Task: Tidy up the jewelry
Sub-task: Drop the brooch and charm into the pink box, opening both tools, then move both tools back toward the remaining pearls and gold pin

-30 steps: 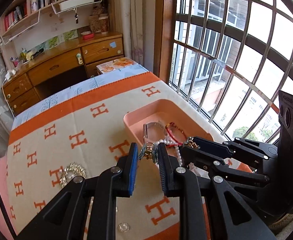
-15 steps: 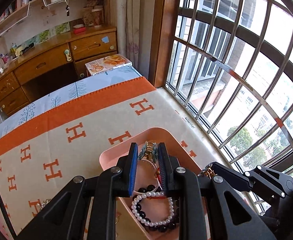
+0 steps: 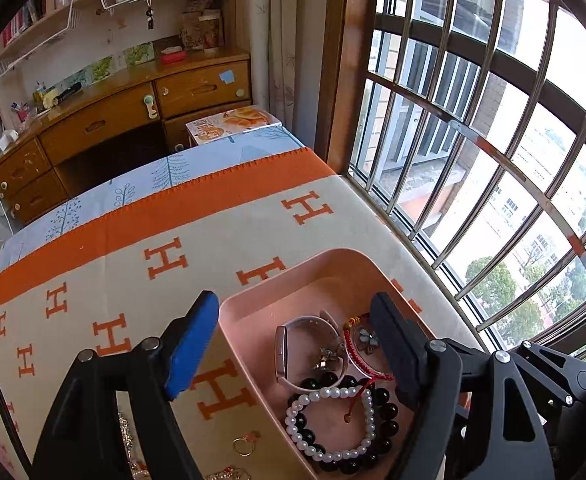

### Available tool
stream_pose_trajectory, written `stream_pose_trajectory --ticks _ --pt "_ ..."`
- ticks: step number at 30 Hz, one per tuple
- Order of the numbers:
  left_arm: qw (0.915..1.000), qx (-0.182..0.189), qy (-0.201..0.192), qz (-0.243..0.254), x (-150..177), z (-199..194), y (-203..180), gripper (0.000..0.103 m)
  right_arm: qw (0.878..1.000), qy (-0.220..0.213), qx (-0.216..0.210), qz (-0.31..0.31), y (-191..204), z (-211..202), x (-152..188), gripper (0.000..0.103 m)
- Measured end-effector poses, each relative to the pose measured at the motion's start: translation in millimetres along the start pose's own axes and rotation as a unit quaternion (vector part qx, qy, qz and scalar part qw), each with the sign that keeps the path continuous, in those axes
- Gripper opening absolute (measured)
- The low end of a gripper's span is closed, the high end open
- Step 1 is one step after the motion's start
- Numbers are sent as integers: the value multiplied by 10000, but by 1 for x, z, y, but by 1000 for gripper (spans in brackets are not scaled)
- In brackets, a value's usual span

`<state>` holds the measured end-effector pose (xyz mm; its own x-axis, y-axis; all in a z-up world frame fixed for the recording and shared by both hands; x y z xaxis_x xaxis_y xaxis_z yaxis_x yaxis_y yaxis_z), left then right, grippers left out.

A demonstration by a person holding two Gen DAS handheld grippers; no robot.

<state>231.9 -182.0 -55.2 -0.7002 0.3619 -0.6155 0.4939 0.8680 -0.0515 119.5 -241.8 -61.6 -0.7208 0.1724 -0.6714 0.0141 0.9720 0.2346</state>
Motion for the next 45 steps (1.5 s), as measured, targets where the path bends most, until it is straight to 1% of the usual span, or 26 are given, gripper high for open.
stream_pose_trajectory --ticks 6,20,27,30,35,42,45 --pt "9999 -6 40 -133 14 -13 4 77 9999 -31 -56 99 0 -6 5 35" --pt "9994 -16 -1 -345 54 -59 8 77 9999 63 -144 0 20 -33 29 35" --pt "9984 -165 -237 -478 68 -92 18 77 9998 1 -104 -187 31 -53 34 35" --pt "9975 -214 -337 -590 71 -106 24 83 9996 -28 -81 -269 37 -62 36 35" --pt "9957 -360 -503 -684 80 -130 35 83 9991 -143 -18 -408 47 -79 36 35" --pt "9933 -575 -636 -770 103 -164 54 85 9977 -278 -64 -610 75 -97 36 35" --pt "9910 -685 -733 -887 113 -180 68 89 9970 -279 -152 -710 90 -102 35 35"
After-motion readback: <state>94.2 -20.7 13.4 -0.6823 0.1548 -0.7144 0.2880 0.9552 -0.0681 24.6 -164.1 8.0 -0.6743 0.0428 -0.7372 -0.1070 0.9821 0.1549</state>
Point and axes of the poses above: each gripper's, at about its wrist camera, not at the fingertips, and z roughly the way its jaws point, y to its left, x to its underside, the point moved 6 cm from there along z, roughly the way its jaws point, and after that the axes turned 1 degree about y, right-handed, at the moved point
